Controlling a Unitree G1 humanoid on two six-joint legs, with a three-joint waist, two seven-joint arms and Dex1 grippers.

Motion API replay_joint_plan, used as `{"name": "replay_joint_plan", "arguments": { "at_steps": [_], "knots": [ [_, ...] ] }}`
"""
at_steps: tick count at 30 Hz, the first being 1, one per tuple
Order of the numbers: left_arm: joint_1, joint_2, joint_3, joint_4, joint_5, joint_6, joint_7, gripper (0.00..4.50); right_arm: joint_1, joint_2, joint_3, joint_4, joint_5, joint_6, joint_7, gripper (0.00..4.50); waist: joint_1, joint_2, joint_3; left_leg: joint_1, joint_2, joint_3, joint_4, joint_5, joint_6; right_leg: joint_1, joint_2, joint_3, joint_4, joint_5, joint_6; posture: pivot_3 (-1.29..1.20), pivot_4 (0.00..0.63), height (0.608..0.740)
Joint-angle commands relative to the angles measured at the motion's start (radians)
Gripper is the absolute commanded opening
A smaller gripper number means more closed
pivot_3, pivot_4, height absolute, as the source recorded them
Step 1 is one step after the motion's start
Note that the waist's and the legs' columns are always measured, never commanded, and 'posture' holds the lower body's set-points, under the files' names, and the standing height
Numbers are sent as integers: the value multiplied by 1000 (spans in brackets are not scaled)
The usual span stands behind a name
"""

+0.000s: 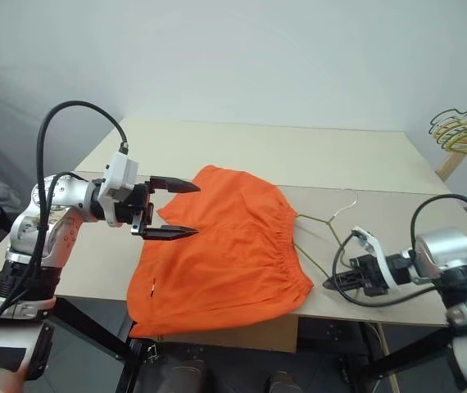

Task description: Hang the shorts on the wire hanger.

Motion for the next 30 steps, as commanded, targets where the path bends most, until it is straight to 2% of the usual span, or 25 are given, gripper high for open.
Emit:
{"name": "replay_joint_plan", "arguments": {
  "at_steps": [1, 6, 10, 15, 20, 30],
  "knots": [
    [-25, 13, 15, -20, -4, -20, 8, 4464, -18, -6, 1, -8, -1, -19, 49, 0, 8, 0, 0, 0, 0, 0, 0, 0, 0, 0, 0, 0, 0, 0, 0, 300, 0, 740],
    [-26, 17, 13, -16, -2, -27, 7, 4464, 3, -13, 69, -81, 27, 21, 137, 0, 22, 0, 0, -5, 0, 0, 0, -1, 0, -2, 0, 0, -1, 3, 5, 301, 0, 740],
    [-28, 20, 10, -12, 0, -34, 4, 4464, -7, 8, 76, -20, 7, 1, 145, 0, 29, 0, 0, -6, 0, 0, 0, -1, 0, -3, 0, -1, -1, 3, 6, 305, 0, 740],
    [-28, 23, 8, -9, 4, -42, 4, 4464, -58, 77, 9, 120, 3, 17, 92, 0, 28, 0, 0, -5, 0, 0, 1, -1, 0, -3, 0, -1, -1, 2, 3, 312, 0, 740],
    [-24, 24, 6, -10, 6, -48, 2, 4464, -20, 92, 41, 34, 29, 32, 129, 0, 32, 0, 0, -5, 0, -1, 1, -1, 0, -3, 0, -1, 0, 2, 4, 314, 0, 740],
    [-36, 17, -4, 10, 16, -65, -3, 4464, -66, 173, -87, 152, 1, -3, 6, 0, 32, 0, 0, -5, 0, -1, 1, -1, 0, -3, 0, -1, 0, 3, 6, 299, 0, 740]
  ]
}}
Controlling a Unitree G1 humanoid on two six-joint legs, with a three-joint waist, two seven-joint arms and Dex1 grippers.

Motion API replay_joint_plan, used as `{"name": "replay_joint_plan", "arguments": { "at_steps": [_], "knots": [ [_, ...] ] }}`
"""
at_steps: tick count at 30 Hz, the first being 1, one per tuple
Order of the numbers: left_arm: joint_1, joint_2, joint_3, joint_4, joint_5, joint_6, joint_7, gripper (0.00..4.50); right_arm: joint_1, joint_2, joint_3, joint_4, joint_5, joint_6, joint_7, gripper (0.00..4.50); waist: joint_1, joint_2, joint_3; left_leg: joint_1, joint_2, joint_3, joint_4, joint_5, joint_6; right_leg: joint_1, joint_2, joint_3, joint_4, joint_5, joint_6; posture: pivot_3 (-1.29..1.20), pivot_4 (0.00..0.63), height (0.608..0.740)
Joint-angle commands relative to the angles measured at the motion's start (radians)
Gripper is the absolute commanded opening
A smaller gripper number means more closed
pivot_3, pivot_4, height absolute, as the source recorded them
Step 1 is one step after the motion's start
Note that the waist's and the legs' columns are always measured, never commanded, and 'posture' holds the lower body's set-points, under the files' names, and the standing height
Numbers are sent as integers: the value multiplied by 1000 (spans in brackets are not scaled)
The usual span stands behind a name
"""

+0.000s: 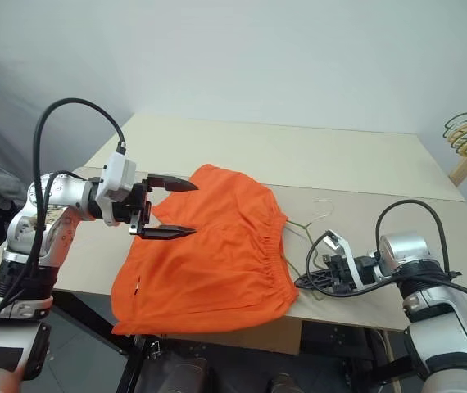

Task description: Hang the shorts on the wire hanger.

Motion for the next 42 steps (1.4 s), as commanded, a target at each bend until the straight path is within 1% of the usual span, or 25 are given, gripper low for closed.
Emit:
{"name": "replay_joint_plan", "arguments": {
  "at_steps": [1, 3, 4, 7, 11, 14, 17, 21, 25, 27, 28, 30, 31, 33, 37, 42],
  "knots": [
    [-38, -1, -2, 9, 6, -24, -2, 4464, -36, 12, -96, 3, -3, -26, -60, 0, -1, 0, 0, 0, 0, 0, 0, 0, 0, 0, 0, 0, 0, 0, 0, 297, 0, 740],
    [-42, -4, -5, 16, 9, -31, -4, 4464, -31, 14, -136, -30, 1, -32, -96, 0, -1, 0, 0, 0, 0, 0, 0, 0, 0, 0, 0, 0, 0, 0, 0, 297, 0, 740],
    [-46, -5, -7, 21, 10, -34, -5, 4464, -26, 5, -155, -78, 6, -31, -114, 0, -2, 0, 0, 0, 0, 0, 0, 0, 0, 0, 0, 0, 0, 0, 0, 288, 0, 740],
    [-58, -8, -11, 42, 14, -47, -9, 4464, 20, -56, -166, -331, -6, -57, -172, 0, -3, 1, 0, -1, 0, 0, 0, 0, 0, -1, 0, 0, 0, 0, 0, 283, 0, 740],
    [-87, -17, -12, 82, 29, -70, -16, 4464, 66, -104, -200, -561, -33, -102, -266, 0, -3, 1, 0, -2, 0, 0, -1, -1, -1, -2, 0, 0, -1, -1, 1, 255, 0, 740],
    [-186, -32, -10, 205, 69, -131, -5, 4464, 66, -153, -168, -733, -117, -200, -346, 0, -5, 1, 0, -2, 0, 0, -1, -1, -1, -2, 0, 0, -1, -1, 0, 221, 0, 740],
    [-319, -44, -16, 383, 135, -237, 3, 4464, 35, -172, -118, -832, -169, -249, -373, 0, -10, 1, 0, -3, 0, 0, 0, 0, -1, -3, 0, 0, -1, -2, -2, 196, 0, 740],
    [-488, -55, -26, 627, 199, -393, -31, 4464, -40, -158, -65, -889, -190, -256, -376, 0, -29, 1, 0, -3, 0, 1, 0, 0, -1, -3, 0, 0, -2, -3, -5, 173, 0, 740],
    [-621, -71, -47, 841, 271, -565, -66, 4464, -116, -153, 23, -917, -221, -262, -356, 0, -43, 1, 0, -5, 0, 1, 0, -1, -1, -4, 0, 0, -2, -3, -5, 149, 0, 740],
    [-671, -71, -68, 927, 307, -628, -113, 4464, -149, -150, 58, -915, -231, -259, -343, 0, -48, 1, 0, -9, 0, 1, 0, -1, -1, -8, 0, 0, -2, -1, -2, 144, 0, 740],
    [-689, -68, -84, 966, 328, -669, -152, 4464, -166, -151, 75, -914, -237, -259, -334, 0, -54, 1, 0, -11, 0, 1, 0, -1, -1, -11, 0, 0, -2, 2, -5, 143, 0, 740],
    [-715, -66, -113, 1030, 371, -742, -200, 4464, -195, -154, 100, -909, -243, -262, -310, 0, -61, 1, 0, -15, 0, 1, 0, -1, -1, -15, 0, 0, -1, 4, -7, 142, 0, 740],
    [-727, -72, -128, 1061, 397, -772, -197, 4464, -212, -161, 117, -912, -248, -265, -293, 0, -63, 1, 0, -16, 0, 1, 0, -1, -1, -16, 0, 1, -1, 4, -7, 142, 0, 740],
    [-745, -86, -145, 1107, 435, -795, -186, 4464, -237, -170, 143, -911, -260, -273, -267, 0, -66, 1, 0, -16, 0, 1, 0, -1, 0, -16, 0, 1, -1, 4, -8, 137, 0, 740],
    [-764, -109, -173, 1159, 486, -836, -233, 4464, -275, -179, 174, -906, -280, -287, -225, 0, -69, 1, 0, -17, 0, 1, 1, -1, 0, -17, 0, 1, -1, 4, -7, 129, 0, 740],
    [-767, -125, -208, 1199, 574, -873, -165, 4464, -296, -181, 187, -919, -294, -293, -188, 0, -71, 1, 0, -17, 0, 1, 1, -1, 0, -17, 0, 1, 0, 4, -7, 123, 0, 740]
  ]
}}
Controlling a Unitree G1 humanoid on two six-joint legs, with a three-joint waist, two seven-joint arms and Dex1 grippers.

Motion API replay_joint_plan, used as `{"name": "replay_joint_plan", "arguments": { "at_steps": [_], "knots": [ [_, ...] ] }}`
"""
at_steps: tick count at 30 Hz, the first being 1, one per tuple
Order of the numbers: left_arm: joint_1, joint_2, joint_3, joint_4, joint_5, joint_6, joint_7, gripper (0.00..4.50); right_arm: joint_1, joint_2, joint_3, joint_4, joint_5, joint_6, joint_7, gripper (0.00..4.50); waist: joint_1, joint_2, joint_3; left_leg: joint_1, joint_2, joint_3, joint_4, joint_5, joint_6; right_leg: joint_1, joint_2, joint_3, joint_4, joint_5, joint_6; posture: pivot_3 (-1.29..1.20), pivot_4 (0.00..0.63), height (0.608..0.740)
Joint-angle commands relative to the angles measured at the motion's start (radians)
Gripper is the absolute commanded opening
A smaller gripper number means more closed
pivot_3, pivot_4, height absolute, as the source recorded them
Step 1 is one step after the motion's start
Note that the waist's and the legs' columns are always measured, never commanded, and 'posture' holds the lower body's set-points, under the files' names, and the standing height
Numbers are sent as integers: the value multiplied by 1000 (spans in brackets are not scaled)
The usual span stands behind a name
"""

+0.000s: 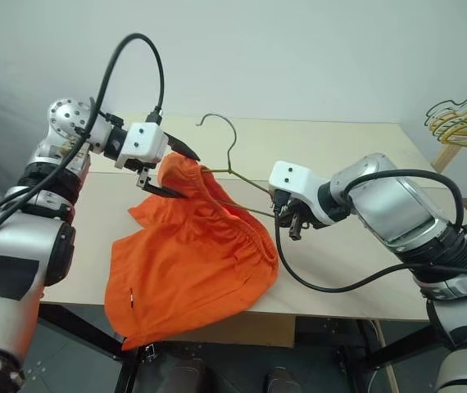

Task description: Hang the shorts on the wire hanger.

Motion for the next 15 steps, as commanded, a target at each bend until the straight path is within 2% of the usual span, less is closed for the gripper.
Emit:
{"name": "replay_joint_plan", "arguments": {
  "at_steps": [1, 10, 13, 15],
  "knots": [
    [-45, -7, -20, 23, 51, -24, 41, 4464, -43, -13, -13, -30, -16, -23, 24, 0, -2, 0, 0, 0, 0, 0, 0, 0, 0, 0, 0, 0, 0, 0, 0, 122, 0, 740],
    [-34, -11, -71, 49, 161, -34, 105, 4464, -71, 0, -15, -27, -27, -19, 56, 0, -13, 0, 0, 0, 0, 0, 1, 0, 0, 0, 0, 0, 2, 0, 0, 116, 0, 740],
    [-29, -15, -72, 53, 173, -34, 130, 3854, -77, 4, -19, -27, -27, -14, 61, 0, -16, 0, 0, 0, 0, 0, 1, 0, 0, 0, 0, 0, 2, 0, 0, 113, 0, 740],
    [-27, -18, -68, 54, 171, -31, 128, 3231, -82, 7, -20, -24, -26, -8, 61, 0, -17, 0, 0, 0, 0, 0, 2, 0, 0, -1, 0, 0, 3, 0, 0, 111, 0, 740]
  ]
}}
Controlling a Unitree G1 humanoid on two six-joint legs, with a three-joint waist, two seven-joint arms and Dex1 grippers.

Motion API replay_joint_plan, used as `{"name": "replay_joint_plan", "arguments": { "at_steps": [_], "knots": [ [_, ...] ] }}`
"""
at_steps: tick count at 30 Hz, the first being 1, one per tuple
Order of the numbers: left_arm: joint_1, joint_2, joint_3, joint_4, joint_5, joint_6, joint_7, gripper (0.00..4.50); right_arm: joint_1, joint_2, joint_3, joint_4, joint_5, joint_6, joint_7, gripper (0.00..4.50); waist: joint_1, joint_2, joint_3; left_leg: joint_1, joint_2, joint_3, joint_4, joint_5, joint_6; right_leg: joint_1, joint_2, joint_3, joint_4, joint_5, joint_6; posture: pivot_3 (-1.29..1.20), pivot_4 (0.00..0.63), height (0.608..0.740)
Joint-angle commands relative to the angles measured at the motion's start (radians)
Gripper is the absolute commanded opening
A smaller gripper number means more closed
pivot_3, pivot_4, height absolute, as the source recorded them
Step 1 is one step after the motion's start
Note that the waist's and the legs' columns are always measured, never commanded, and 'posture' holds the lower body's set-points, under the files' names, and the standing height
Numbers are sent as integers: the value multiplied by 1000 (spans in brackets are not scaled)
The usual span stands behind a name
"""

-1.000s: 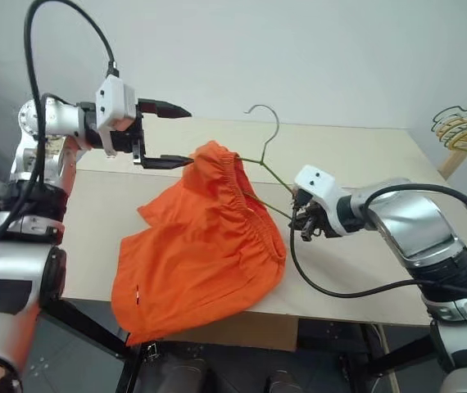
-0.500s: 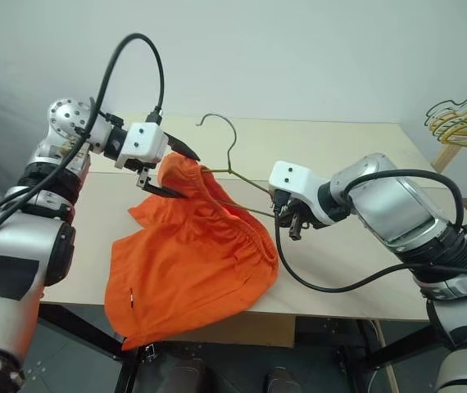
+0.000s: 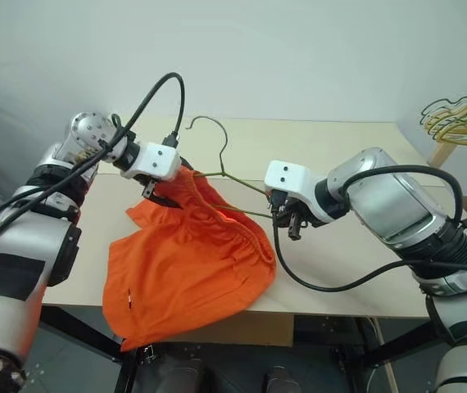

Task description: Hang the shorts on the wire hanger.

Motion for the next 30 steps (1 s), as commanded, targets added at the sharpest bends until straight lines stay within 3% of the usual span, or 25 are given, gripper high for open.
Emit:
{"name": "replay_joint_plan", "arguments": {
  "at_steps": [1, 9, 10, 14, 19, 27, 30],
  "knots": [
    [-20, -2, 9, -2, -1, -9, 11, 2882, -37, 0, -34, -16, 0, -6, 8, 0, -1, 0, 0, 0, 0, 0, 0, 0, 0, 0, 0, 0, 0, 0, 0, 110, 0, 740],
    [-20, -12, 22, 4, -15, 11, -5, 205, -41, 6, -40, -22, 0, 12, -9, 0, -2, 0, 0, 0, 0, 0, 1, 0, 0, 0, 0, 0, 1, 0, 0, 100, 0, 740],
    [-20, -13, 25, 5, -18, 16, -13, 30, -35, 3, -41, -29, -1, 7, -12, 0, -2, 0, 0, 0, 0, 0, 1, 0, 0, 0, 0, 0, 1, 0, 0, 99, 0, 740],
    [-21, -15, 42, 5, -34, 42, -18, 30, 12, -4, -74, -57, -2, -26, -42, 0, -2, 0, 0, 0, 0, 0, 1, 0, 0, 0, 0, 0, 1, 0, 0, 94, 0, 740],
    [-18, -21, 86, 1, -76, 114, -62, 0, 100, -38, -142, -94, -7, -1, -105, 1475, -1, 0, 0, 0, 0, 0, 2, 0, 0, 0, 0, 0, 1, 0, 0, 91, 0, 740],
    [22, -11, 129, -28, -118, 177, -119, 0, 341, -59, -566, -187, 84, 144, -238, 4401, -1, 0, 0, 1, 0, -1, 2, 0, 0, 1, 0, 0, 2, 0, 0, 95, 0, 740],
    [38, -10, 133, -38, -124, 187, -118, 0, 461, 16, -788, -231, 130, 148, -284, 4460, -1, -1, -1, 1, 0, -1, 3, 0, 0, 2, 0, 0, 2, 0, 0, 96, 0, 740]
  ]
}}
